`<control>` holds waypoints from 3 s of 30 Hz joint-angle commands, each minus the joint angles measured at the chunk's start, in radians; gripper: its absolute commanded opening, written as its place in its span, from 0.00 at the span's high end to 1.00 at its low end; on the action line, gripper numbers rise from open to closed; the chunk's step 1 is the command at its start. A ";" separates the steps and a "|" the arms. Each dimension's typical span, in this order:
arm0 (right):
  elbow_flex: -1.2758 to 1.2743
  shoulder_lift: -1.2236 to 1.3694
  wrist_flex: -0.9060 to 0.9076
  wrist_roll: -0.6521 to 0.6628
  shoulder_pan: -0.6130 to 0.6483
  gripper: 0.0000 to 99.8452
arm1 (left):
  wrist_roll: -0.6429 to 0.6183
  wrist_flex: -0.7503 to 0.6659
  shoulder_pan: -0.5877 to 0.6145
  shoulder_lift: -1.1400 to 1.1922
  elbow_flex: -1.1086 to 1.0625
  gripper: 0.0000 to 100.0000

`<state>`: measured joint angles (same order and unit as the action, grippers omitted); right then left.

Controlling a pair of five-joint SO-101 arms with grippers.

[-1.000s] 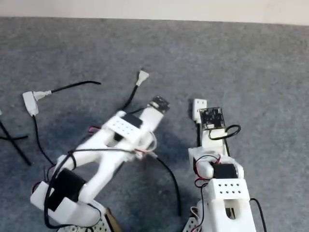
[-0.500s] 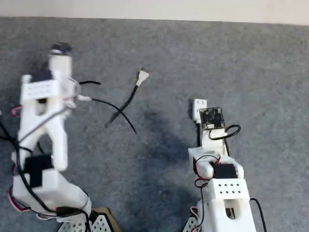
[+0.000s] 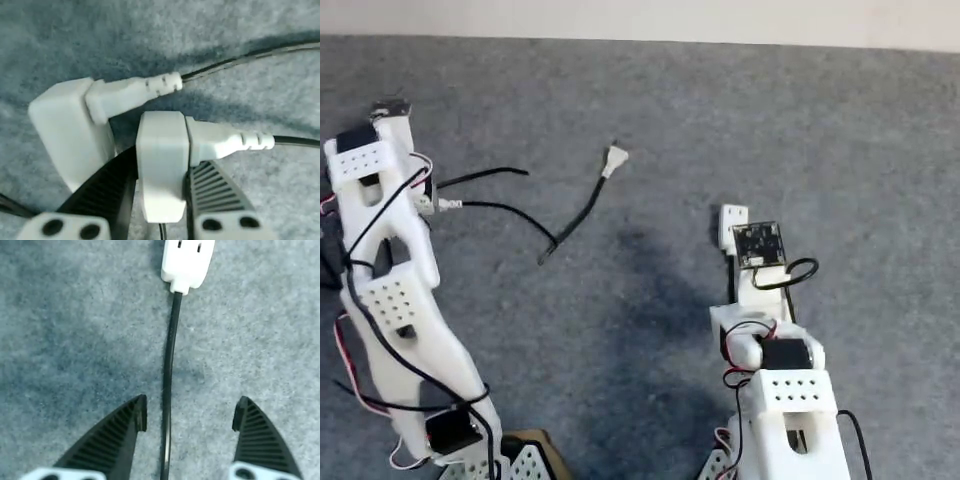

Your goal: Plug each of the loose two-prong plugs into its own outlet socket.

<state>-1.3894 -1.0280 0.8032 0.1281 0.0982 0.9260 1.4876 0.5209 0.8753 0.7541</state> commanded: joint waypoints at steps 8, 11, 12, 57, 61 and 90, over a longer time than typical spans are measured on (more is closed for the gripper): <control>0.002 -0.013 -0.019 0.012 0.013 0.73 | -0.077 0.222 0.058 0.062 0.453 0.70; 0.002 -0.013 -0.019 0.012 0.013 0.73 | -0.083 0.275 0.048 0.062 0.553 0.74; 0.002 -0.013 -0.019 0.012 0.013 0.73 | -0.084 0.275 0.047 0.062 0.573 0.74; 0.941 0.980 -0.088 -0.066 -0.048 0.73 | -0.703 0.279 -0.300 0.070 0.593 0.75; 1.099 1.188 -0.087 -0.064 0.013 0.73 | -0.695 0.279 -0.194 0.064 0.509 0.75; 1.119 1.233 0.205 0.014 0.450 0.99 | -0.535 0.278 0.084 0.061 0.604 0.75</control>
<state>-0.2371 0.2977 0.9828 0.1266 0.4358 0.3828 1.7607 0.5854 0.9582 1.3188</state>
